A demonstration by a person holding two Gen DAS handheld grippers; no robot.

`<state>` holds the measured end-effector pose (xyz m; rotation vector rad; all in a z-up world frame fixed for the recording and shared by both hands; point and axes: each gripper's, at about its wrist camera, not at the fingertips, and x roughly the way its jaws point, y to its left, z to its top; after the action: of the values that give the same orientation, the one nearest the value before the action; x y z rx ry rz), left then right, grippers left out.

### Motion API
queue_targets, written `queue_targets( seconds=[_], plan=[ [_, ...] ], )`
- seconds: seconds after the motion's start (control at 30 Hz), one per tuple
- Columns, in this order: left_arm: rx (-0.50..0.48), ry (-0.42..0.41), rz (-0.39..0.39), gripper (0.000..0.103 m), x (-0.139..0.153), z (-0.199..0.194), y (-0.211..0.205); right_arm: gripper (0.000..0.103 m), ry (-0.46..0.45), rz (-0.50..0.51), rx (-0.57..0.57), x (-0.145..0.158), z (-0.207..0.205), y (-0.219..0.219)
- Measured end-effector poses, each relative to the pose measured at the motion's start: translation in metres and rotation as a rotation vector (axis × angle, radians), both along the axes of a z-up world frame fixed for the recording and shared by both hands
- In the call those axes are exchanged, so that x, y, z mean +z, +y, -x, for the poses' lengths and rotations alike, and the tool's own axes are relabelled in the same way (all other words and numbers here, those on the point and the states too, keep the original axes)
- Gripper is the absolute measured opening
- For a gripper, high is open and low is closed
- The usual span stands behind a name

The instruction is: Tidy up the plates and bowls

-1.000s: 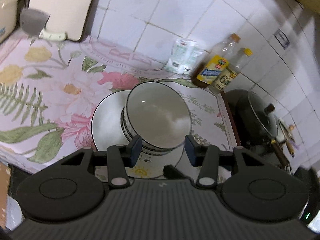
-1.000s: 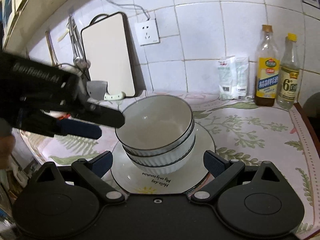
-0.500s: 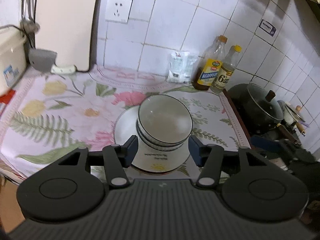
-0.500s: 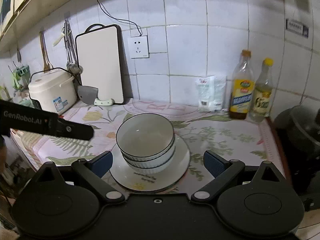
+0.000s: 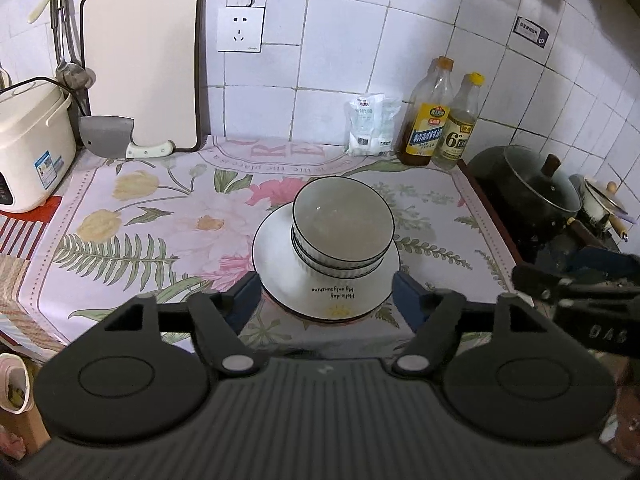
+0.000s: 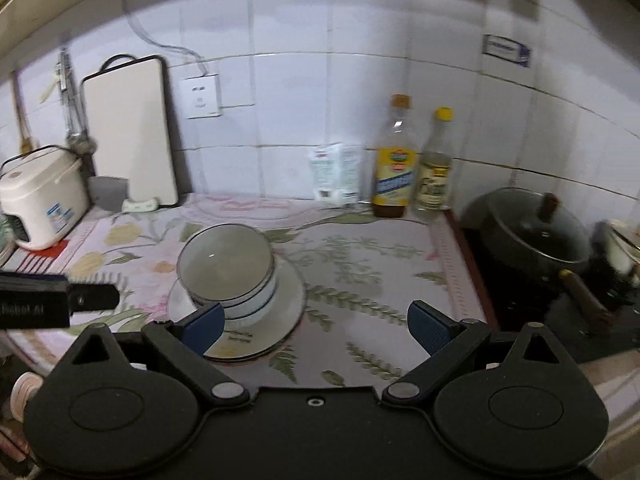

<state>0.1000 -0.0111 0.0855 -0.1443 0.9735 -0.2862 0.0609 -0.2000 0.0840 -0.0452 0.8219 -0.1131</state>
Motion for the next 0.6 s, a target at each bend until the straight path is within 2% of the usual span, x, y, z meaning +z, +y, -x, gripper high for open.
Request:
queue_targets(
  seconds=[0.07,0.2,0.27,0.5,0.6],
  plan=[
    [0.003,0.000,-0.006,0.080,0.001,0.001,0.000,0.100,-0.005,-0.009,-0.009,0.006,0.004,-0.002],
    [0.038,-0.039,-0.049,0.081,0.011,0.005,-0.002,0.100,-0.039,-0.012,0.040,0.019,0.012,-0.002],
    [0.044,-0.054,-0.067,0.081,0.019,0.008,-0.003,0.100,-0.051,-0.021,0.027,0.025,0.013,-0.002],
    [0.140,-0.048,-0.067,0.088,0.037,0.012,0.003,0.100,0.008,-0.068,0.011,0.037,0.011,-0.005],
    [0.135,-0.054,-0.078,0.088,0.040,0.016,0.003,0.100,0.019,-0.049,0.011,0.041,0.015,-0.001]
  ],
)
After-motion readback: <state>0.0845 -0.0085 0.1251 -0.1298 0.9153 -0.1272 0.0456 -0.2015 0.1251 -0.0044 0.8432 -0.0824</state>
